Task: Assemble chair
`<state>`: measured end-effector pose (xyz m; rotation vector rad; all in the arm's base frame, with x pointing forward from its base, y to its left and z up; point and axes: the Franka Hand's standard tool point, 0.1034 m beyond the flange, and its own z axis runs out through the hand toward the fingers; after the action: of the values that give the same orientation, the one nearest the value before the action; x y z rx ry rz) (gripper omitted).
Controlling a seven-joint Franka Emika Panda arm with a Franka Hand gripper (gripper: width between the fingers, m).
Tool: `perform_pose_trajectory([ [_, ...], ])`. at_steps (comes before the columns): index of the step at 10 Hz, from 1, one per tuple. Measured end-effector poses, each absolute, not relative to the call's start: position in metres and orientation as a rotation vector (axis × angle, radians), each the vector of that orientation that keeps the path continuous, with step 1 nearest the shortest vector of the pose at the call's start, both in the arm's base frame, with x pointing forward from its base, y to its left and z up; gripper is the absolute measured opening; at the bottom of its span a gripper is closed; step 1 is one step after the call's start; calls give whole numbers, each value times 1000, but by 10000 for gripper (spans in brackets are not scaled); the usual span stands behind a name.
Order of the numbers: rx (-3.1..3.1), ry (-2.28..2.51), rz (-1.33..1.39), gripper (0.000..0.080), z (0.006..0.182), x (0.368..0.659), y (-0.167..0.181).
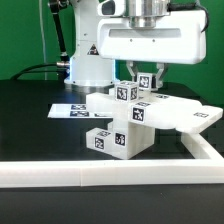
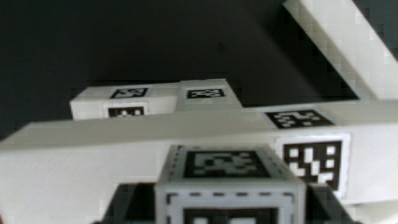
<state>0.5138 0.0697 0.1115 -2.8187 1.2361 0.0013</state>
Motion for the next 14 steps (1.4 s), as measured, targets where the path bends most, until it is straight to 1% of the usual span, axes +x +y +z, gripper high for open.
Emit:
perform_pose_trajectory([
  [2, -2788, 1305, 3, 271, 112, 514, 70],
  [3, -2796, 1288, 3, 349, 111, 514, 70],
  [4, -2818, 1250, 0, 531, 111, 514, 70],
  [5, -2835, 1218, -3, 531, 111, 513, 73],
  [6, -2867, 1142, -15, 612, 111, 514, 73],
  [7, -2922, 997, -33, 642, 111, 514, 73],
  [12, -3073, 384, -62, 648, 110, 513, 72],
  [13, -3100, 180, -68, 648, 111, 511, 72],
  [14, -3101, 129, -71, 648, 113, 510, 73],
])
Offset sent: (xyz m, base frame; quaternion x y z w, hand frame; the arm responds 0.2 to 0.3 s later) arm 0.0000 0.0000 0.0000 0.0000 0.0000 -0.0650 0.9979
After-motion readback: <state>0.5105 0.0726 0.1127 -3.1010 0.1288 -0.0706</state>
